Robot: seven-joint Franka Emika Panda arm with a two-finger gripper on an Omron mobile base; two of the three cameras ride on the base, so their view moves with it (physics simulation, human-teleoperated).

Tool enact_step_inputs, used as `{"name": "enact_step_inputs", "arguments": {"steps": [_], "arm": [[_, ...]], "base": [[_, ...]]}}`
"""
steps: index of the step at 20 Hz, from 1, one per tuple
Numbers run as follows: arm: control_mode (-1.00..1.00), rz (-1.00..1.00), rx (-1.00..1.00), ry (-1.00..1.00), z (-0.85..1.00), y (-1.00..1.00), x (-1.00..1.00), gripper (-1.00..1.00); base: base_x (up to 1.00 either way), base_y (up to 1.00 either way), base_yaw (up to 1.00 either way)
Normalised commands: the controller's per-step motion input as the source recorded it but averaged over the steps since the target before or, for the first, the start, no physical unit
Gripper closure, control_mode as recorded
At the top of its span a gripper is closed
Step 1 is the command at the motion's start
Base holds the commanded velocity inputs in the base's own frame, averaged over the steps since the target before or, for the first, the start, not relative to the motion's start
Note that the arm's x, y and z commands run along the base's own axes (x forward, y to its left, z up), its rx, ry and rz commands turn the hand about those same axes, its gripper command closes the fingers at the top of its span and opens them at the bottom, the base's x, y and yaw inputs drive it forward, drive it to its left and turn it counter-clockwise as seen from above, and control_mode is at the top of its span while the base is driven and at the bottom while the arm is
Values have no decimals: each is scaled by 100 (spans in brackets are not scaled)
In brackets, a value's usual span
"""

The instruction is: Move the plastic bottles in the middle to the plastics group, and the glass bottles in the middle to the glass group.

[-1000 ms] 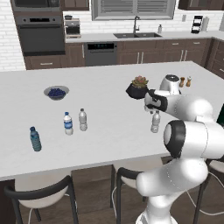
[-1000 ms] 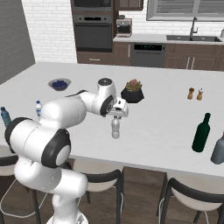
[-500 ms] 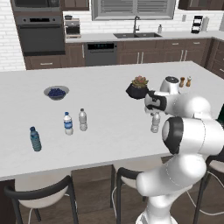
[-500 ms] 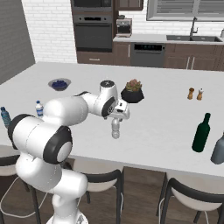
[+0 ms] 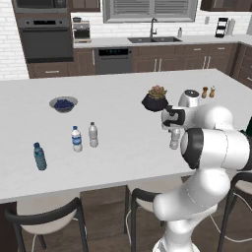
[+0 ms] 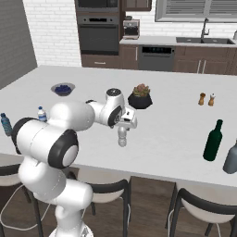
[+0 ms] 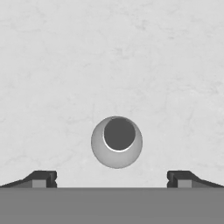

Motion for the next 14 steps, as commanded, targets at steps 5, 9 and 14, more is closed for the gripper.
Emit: {"name": "enact_step_inputs", "arguments": {"steps": [5, 9, 14], "arm": [[-100, 0, 0, 0, 0, 0, 16, -100], [-100, 0, 0, 0, -5, 0, 4, -100], [-100, 0, 0, 0, -16, 0, 2, -100]], "base": [[0, 0, 0], [0, 0, 0], [0, 0, 0]]}}
